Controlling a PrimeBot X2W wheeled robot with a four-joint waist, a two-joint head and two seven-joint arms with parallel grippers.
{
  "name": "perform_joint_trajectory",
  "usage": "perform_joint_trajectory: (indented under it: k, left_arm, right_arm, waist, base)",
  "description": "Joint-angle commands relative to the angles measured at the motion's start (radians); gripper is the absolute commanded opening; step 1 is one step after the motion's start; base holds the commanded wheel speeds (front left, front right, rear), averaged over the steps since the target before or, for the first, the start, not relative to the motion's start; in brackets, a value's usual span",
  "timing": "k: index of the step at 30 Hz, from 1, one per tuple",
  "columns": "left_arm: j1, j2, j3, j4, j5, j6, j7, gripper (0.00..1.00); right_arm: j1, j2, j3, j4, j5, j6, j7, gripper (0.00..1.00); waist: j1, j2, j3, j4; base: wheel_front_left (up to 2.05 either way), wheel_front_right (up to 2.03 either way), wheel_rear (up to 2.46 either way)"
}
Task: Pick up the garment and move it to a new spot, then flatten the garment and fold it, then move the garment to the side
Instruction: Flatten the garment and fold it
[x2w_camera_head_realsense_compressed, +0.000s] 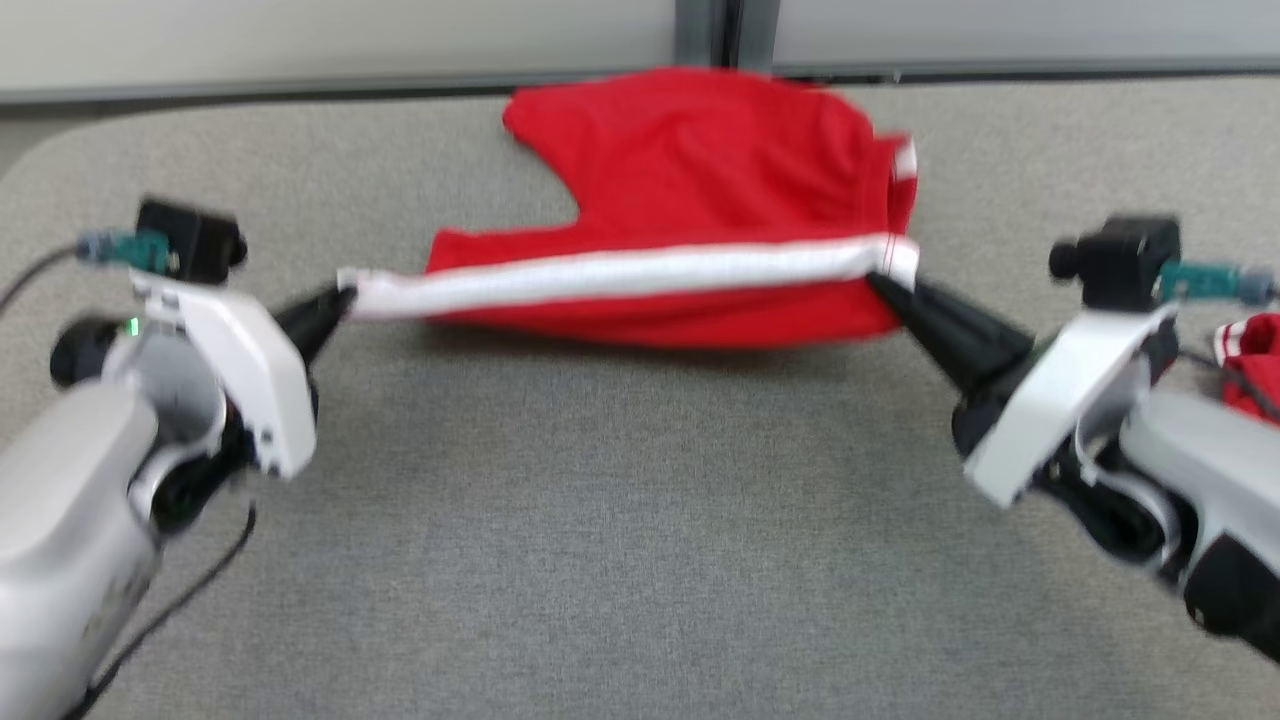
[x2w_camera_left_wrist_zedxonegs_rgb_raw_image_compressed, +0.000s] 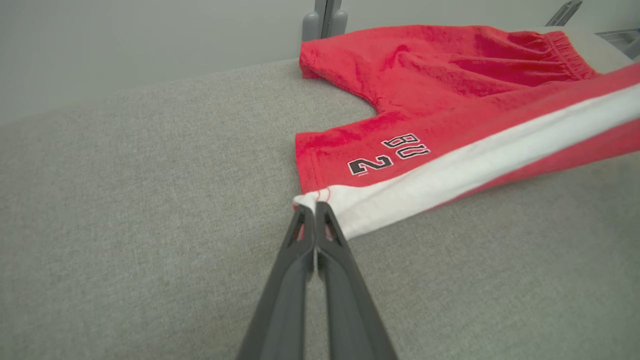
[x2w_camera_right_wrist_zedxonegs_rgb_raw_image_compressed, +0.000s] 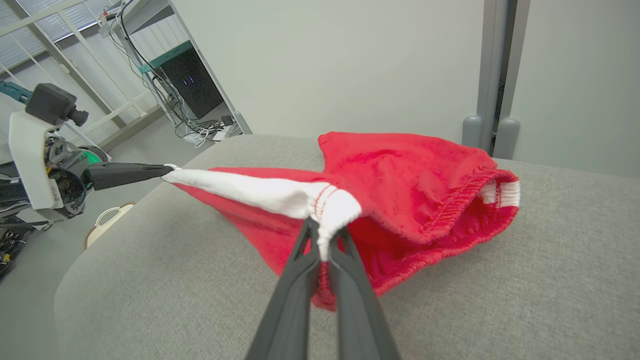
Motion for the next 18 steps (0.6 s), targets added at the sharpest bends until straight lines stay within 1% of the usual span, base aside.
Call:
perform_joint_trajectory:
  k: [1, 4, 8, 13, 15, 18]
  left_arm:
    - [0.075, 0.039, -0.006, -0.043, -0.035, -0.001, 0.03, 0.0]
    - [0.174, 0.116, -0.01, -0.157, -0.093, 0.021, 0.091, 0.0]
    - [0.298, 0.219, -0.012, -0.348, -0.171, 0.072, 0.162, 0.0]
    - [0.416, 0.357, -0.005, -0.592, -0.252, 0.163, 0.222, 0.0]
    - [0.461, 0.405, -0.003, -0.681, -0.279, 0.198, 0.232, 0.0]
    - [0.514, 0.473, 0.005, -0.798, -0.31, 0.25, 0.231, 0.0]
  right_arm:
    - [0.06, -0.017, 0.005, -0.026, -0.008, 0.0, -0.012, 0.0]
    - [0.156, -0.051, 0.01, -0.074, -0.019, 0.0, -0.011, 0.0]
    - [0.283, -0.107, 0.012, -0.151, -0.026, 0.0, 0.03, 0.0]
    - [0.399, -0.2, 0.012, -0.252, -0.022, 0.0, 0.051, 0.0]
    - [0.439, -0.238, 0.012, -0.294, -0.017, 0.0, 0.059, 0.0]
    - [0.487, -0.289, 0.01, -0.35, -0.022, 0.0, 0.043, 0.0]
  waist:
    - [0.0, 0.0, -0.089, -0.007]
    - [0.0, 0.0, -0.137, -0.01]
    - [0.0, 0.0, -0.183, -0.01]
    - [0.0, 0.0, -0.207, -0.019]
    - [0.0, 0.0, -0.212, -0.025]
    - [0.0, 0.0, -0.213, -0.035]
  base:
    - [0.0, 0.0, 0.0]
    - [0.0, 0.0, 0.0]
    - [0.0, 0.0, 0.0]
    - [0.0, 0.0, 0.0]
    - [0.0, 0.0, 0.0]
    - [0.0, 0.0, 0.0]
